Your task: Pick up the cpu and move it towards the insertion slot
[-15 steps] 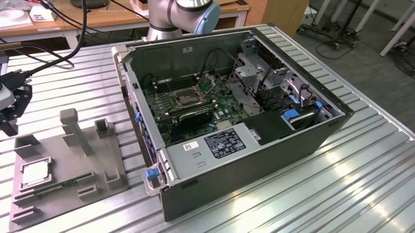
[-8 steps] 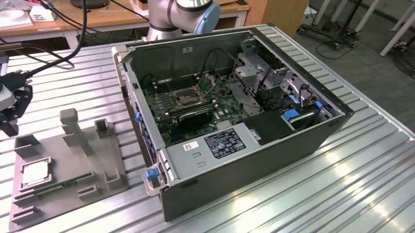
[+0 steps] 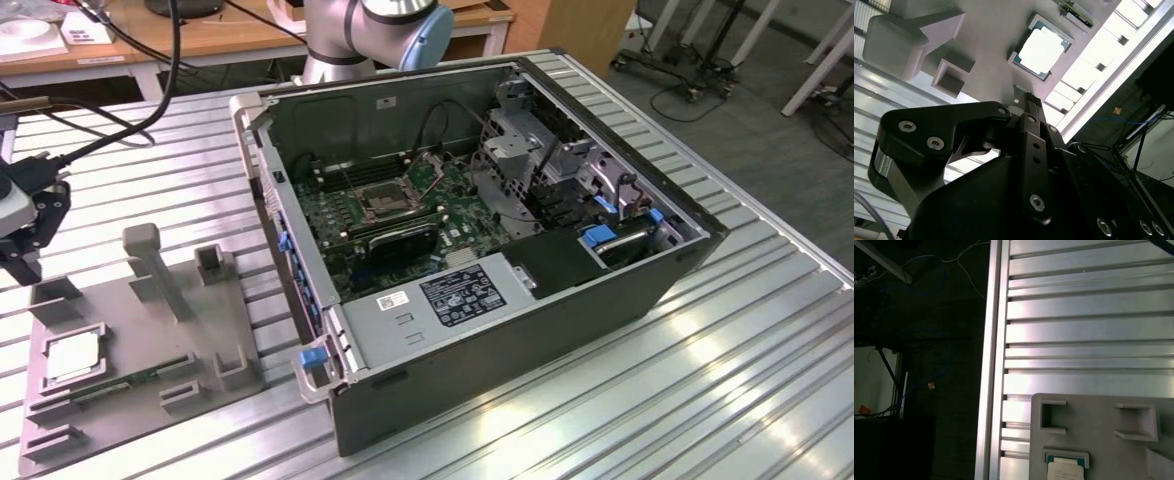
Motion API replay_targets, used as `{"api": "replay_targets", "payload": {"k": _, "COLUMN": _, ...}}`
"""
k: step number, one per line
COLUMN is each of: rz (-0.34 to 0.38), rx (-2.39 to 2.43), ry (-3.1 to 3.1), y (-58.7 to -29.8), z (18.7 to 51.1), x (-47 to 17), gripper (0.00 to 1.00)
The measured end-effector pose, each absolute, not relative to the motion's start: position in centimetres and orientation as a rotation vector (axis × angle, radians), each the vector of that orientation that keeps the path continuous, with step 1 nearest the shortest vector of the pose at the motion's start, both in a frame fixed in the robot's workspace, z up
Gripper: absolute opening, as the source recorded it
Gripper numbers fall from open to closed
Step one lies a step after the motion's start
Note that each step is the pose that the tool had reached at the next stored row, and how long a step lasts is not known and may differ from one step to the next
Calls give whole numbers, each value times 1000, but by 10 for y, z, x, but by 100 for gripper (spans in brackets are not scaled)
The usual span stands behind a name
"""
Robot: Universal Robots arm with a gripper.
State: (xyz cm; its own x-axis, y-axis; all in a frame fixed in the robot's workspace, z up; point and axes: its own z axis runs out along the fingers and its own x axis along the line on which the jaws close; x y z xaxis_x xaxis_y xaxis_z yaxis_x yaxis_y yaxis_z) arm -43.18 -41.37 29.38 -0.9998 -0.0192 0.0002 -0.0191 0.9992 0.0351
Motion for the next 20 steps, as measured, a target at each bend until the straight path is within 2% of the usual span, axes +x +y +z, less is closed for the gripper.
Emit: {"api": "replay_targets", "payload": {"k": 20, "rz": -55, "rx": 30, "ry": -3141, "y": -414, "z": 291, "x": -432, "gripper": 10}}
